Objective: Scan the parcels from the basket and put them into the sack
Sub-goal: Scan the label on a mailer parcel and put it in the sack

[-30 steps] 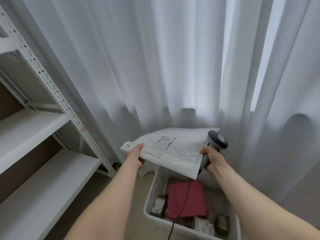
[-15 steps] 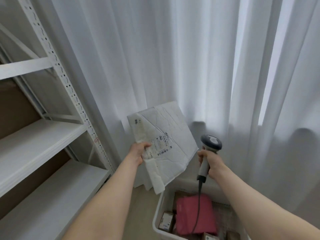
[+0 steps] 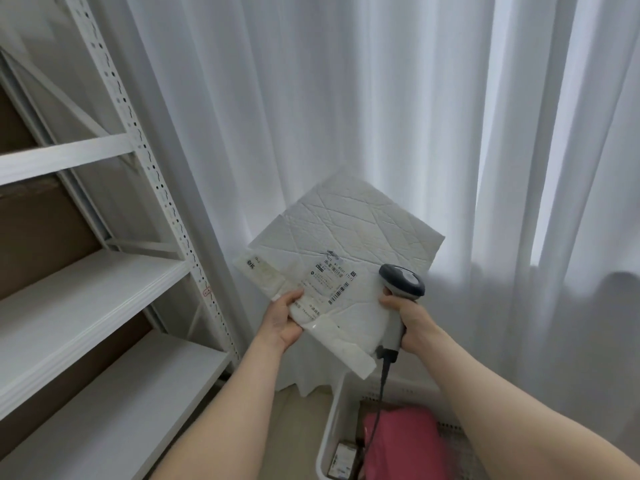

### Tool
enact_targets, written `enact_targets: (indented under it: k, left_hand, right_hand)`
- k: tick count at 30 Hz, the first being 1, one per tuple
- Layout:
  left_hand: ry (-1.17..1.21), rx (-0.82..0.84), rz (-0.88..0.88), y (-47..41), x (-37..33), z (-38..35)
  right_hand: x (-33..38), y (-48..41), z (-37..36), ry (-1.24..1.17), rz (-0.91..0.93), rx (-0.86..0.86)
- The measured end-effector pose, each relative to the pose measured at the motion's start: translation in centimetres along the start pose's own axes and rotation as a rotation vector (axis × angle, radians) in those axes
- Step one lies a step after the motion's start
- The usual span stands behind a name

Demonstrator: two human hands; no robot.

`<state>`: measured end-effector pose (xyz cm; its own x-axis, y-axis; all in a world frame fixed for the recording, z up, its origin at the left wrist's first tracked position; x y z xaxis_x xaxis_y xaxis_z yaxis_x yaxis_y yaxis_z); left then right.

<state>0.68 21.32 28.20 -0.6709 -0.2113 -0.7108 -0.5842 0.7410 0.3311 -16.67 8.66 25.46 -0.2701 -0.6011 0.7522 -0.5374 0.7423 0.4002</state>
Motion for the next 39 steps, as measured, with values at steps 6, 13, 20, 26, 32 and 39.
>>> enact_targets:
  k: [6, 13, 20, 26, 32, 39]
  left_hand:
    - [-0.064, -0.236, -0.212, 0.9, -8.4, 4.7]
    - [-0.965, -0.245, -0.177, 1.2, -12.2, 2.3]
    - [-0.825, -0.207, -0.009, 0.6, -8.0, 2.6]
    - [-0.693, -0.32, -0.15, -0.8, -5.4, 3.6]
    - [-0.563, -0.364, -0.181, -1.5, -4.3, 5.0]
    - [-0.565, -0.398, -0.198, -1.3, -5.3, 5.8]
  right_hand:
    - [2.3, -0.4, 1.4, 0.313, 0.196, -0.166]
    - [2.3, -0.2, 0.5, 0.558, 0.207, -0.102]
    - [3.3, -0.2, 2.4, 0.647, 0.219, -0.201]
    - [2.4, 0.9, 3.3, 0.559, 0.112, -0.11]
    - [0.4, 2.3, -0.2, 0.498, 0.008, 0.239]
    - [-0.1, 3.0, -2.0, 0.534, 0.003, 0.287]
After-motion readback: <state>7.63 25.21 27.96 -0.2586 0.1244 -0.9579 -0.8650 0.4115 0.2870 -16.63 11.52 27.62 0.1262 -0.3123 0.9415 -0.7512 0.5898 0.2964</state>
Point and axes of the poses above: each hand's wrist, its own y-axis away from the middle knuckle, its own z-axis out of the back of the hand, x = y × z, the point moved 9 cm from there along -y, towards the middle knuckle, and after that the axes turned 1 degree about -z, right-handed, at the moved point
